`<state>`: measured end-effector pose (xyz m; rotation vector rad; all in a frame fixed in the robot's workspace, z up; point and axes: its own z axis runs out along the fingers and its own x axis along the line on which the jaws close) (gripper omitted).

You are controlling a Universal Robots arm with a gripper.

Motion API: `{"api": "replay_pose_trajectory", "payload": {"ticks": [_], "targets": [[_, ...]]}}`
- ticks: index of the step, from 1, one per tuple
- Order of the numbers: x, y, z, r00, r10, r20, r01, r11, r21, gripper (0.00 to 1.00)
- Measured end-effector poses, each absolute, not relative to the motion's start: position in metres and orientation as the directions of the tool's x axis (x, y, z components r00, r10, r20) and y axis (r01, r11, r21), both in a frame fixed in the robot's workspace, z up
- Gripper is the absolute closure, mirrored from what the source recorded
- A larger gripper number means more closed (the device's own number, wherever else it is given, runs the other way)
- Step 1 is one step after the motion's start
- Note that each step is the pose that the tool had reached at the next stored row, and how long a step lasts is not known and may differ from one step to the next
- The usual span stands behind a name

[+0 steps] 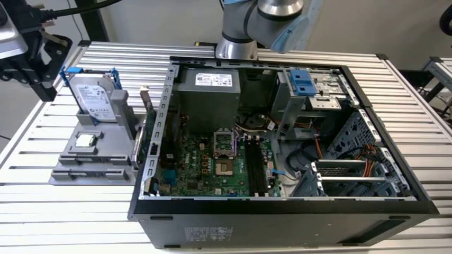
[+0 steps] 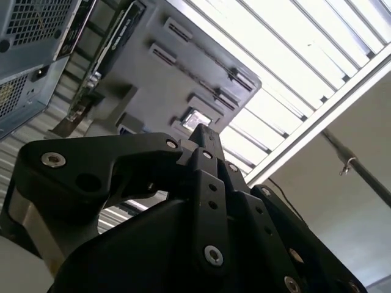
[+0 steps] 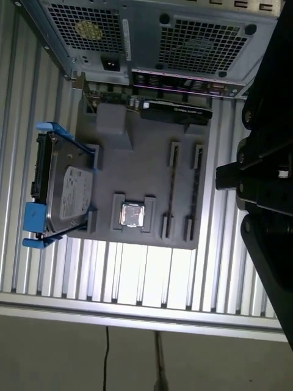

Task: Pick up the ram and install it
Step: 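Reach for the ram, then pick up the ram and move it above insertion slot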

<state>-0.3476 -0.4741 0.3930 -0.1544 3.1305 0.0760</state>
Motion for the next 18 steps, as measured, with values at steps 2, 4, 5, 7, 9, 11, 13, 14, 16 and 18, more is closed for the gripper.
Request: {"api": "replay_pose_trajectory", "payload": {"ticks": [2, 4, 5, 7, 9, 11, 13, 14, 16, 18], "targets": [[-0.3476, -0.4741, 0.3931, -0.993, -0.117, -0.009, -0.118, 0.992, 0.048, 1.0], [-0.3476, -0.4741, 0.3932, -0.991, -0.136, -0.009, -0.137, 0.989, 0.048, 1.0], [-0.3476, -0.4741, 0.3933, -0.989, -0.146, -0.009, -0.146, 0.988, 0.048, 1.0], [-0.3476, -0.4741, 0.3934, -0.986, -0.164, -0.009, -0.164, 0.985, 0.048, 1.0], [-0.3476, -0.4741, 0.3936, -0.983, -0.181, -0.009, -0.181, 0.982, 0.048, 1.0], [-0.3476, -0.4741, 0.3938, -0.981, -0.196, -0.009, -0.196, 0.979, 0.048, 1.0], [-0.3476, -0.4741, 0.394, -0.977, -0.212, -0.009, -0.212, 0.976, 0.048, 1.0], [-0.3476, -0.4741, 0.3941, -0.975, -0.22, -0.009, -0.22, 0.974, 0.048, 1.0], [-0.3476, -0.4741, 0.3943, -0.971, -0.239, -0.009, -0.239, 0.97, 0.048, 1.0], [-0.3477, -0.4741, 0.3945, -0.966, -0.257, -0.009, -0.257, 0.965, 0.048, 1.0]]}}
